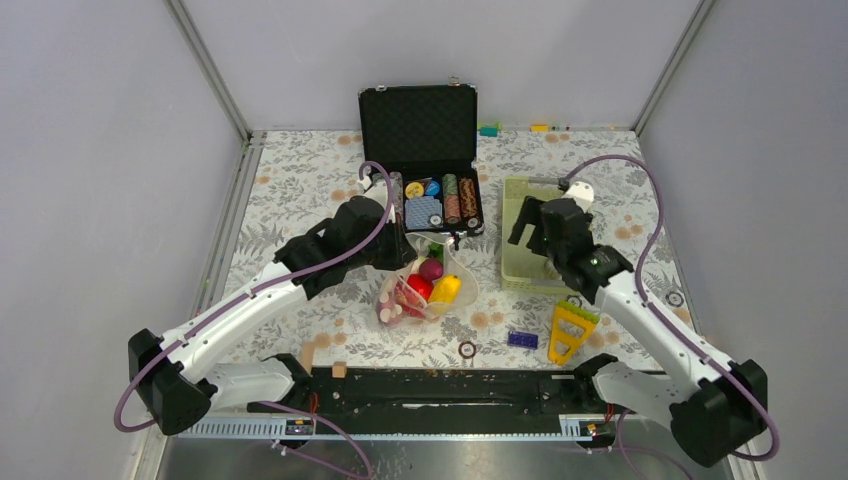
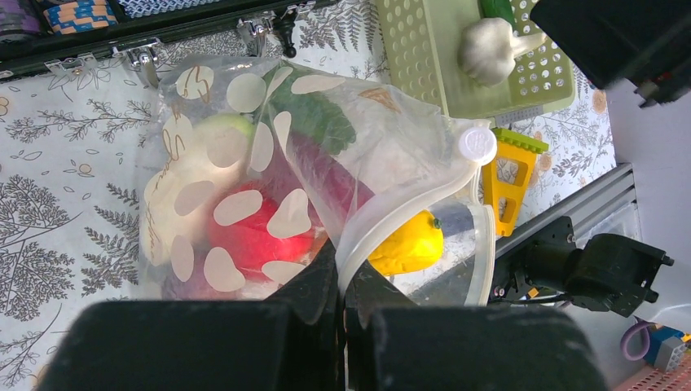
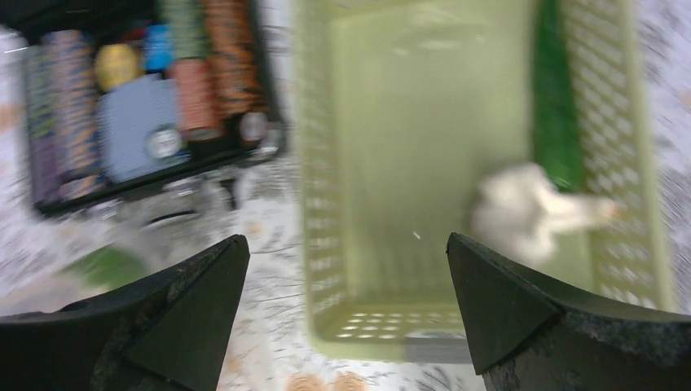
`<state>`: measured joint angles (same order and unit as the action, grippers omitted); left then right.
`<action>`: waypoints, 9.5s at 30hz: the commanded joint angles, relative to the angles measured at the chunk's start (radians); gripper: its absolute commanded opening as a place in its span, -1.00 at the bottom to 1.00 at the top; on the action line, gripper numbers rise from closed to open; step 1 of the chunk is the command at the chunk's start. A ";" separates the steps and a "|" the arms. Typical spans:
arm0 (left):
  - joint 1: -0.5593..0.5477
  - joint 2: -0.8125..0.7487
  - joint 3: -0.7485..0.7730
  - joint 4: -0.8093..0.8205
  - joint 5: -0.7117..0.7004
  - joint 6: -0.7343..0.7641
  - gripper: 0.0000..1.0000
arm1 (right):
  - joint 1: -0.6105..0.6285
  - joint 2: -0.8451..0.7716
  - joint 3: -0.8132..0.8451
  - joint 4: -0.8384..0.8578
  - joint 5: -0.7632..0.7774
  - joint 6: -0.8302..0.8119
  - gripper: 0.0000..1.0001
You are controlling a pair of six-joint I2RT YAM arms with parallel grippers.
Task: Place the food in the zip-top bag and seal the zipper
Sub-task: Pick up the fake vegetable from the bin, then place the fake vegetable in the zipper food storage bag, then pick up the fake vegetable from the bin.
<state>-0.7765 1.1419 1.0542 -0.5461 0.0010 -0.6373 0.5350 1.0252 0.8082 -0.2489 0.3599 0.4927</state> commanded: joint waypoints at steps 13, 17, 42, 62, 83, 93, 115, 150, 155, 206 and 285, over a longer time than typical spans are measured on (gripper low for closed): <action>0.005 -0.005 0.009 0.073 0.018 -0.009 -1.00 | -0.293 0.507 0.255 -0.358 0.083 0.181 0.87; 0.005 -0.005 0.007 0.075 0.013 -0.007 -1.00 | -0.320 0.604 0.298 -0.374 0.067 0.167 0.75; 0.006 0.039 0.040 0.076 0.030 -0.001 -1.00 | -0.369 0.740 0.345 -0.379 -0.152 -0.005 0.13; 0.006 0.040 0.042 0.075 0.024 0.009 -1.00 | -0.356 0.534 0.237 -0.381 -0.187 -0.005 0.14; 0.005 0.031 0.039 0.071 0.015 0.011 -1.00 | -0.351 0.702 0.276 -0.342 -0.227 0.052 -0.23; 0.006 0.010 0.029 0.066 0.009 0.007 -1.00 | -0.351 0.546 0.191 -0.209 -0.272 0.058 -1.00; 0.006 0.002 0.019 0.084 0.023 -0.008 -1.00 | -0.190 -0.083 0.073 0.001 -0.686 -0.181 -1.00; 0.006 0.025 0.031 0.096 0.085 -0.040 -1.00 | 0.493 0.247 0.244 0.050 -0.241 -0.228 -0.07; 0.006 0.014 0.026 0.098 0.077 -0.039 -1.00 | 0.492 0.219 0.254 -0.007 -0.198 -0.280 0.43; 0.023 0.009 0.017 0.154 0.130 0.006 -1.00 | -0.335 0.999 0.772 -0.486 0.024 -0.049 0.93; 0.154 0.042 0.122 0.070 0.134 0.044 -1.00 | -0.439 0.798 0.579 -0.453 -0.260 -0.427 -0.81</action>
<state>-0.6285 1.1851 1.1381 -0.5373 0.1097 -0.5842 0.0898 1.9835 1.4071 -0.6724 0.1028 0.0124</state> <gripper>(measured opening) 0.008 0.360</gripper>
